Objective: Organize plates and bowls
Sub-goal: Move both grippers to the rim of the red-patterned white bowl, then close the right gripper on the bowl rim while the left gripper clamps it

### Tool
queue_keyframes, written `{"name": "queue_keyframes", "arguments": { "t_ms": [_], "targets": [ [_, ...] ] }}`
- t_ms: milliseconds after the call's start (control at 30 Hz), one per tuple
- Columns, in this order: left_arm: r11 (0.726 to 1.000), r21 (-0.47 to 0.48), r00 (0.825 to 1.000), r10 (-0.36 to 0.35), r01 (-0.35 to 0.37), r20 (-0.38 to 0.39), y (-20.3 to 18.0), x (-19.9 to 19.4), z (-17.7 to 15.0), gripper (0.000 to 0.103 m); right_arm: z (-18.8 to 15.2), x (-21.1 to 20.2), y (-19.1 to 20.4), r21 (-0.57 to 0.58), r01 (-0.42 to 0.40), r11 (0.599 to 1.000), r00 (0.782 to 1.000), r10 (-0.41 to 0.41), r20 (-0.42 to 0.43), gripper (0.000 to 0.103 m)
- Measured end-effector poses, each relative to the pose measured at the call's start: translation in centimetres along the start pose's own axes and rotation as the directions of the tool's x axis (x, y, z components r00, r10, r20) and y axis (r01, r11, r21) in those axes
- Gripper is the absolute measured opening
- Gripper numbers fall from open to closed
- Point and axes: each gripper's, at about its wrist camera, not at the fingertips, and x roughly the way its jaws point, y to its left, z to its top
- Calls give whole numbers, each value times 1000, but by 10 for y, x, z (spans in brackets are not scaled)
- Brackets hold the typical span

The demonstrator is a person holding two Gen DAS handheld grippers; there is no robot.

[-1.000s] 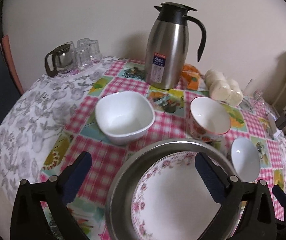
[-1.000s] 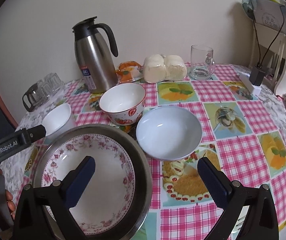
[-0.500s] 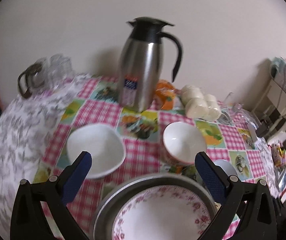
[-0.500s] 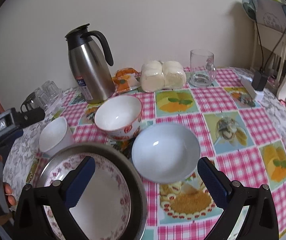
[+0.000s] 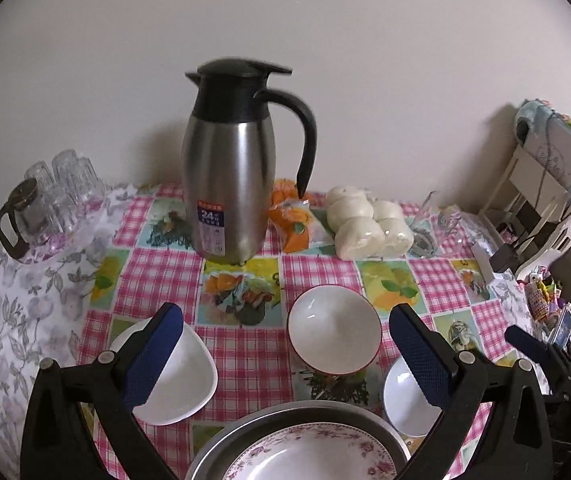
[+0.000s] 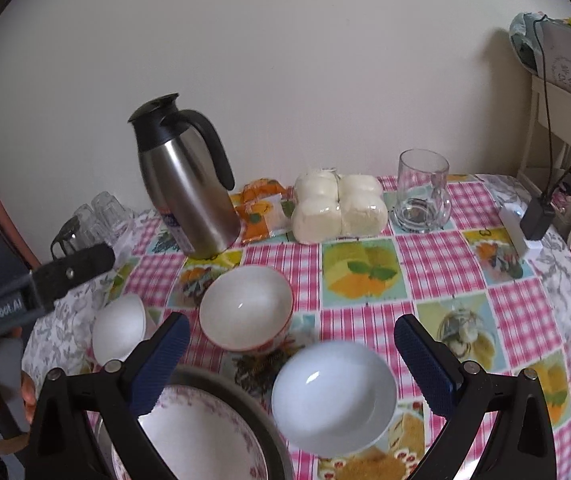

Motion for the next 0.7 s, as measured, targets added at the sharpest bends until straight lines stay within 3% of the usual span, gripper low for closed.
{"name": "queue_keyframes", "arguments": {
  "t_ms": [167,467,533,600,700],
  "targets": [
    [998,-56,999,4,-6,-43,6,13,17,102,22,19,1,-7,6,1000,1000,-6,-26,102],
    [994,-106,985,-27,9,-171,13,72,-1,101,16,78,-1,44,3,999,987,4,-161,76],
    [993,-118,979,-31,8,-201,15,87,-9,96,11,91,0,48,4,999,982,5,-189,73],
    [992,-130,970,-38,7,-239,16,101,-15,80,7,101,1,48,7,999,977,3,-212,69],
    [988,-155,958,-56,13,-280,19,118,-23,78,1,116,1,55,1,998,969,13,-245,62]
  ]
}}
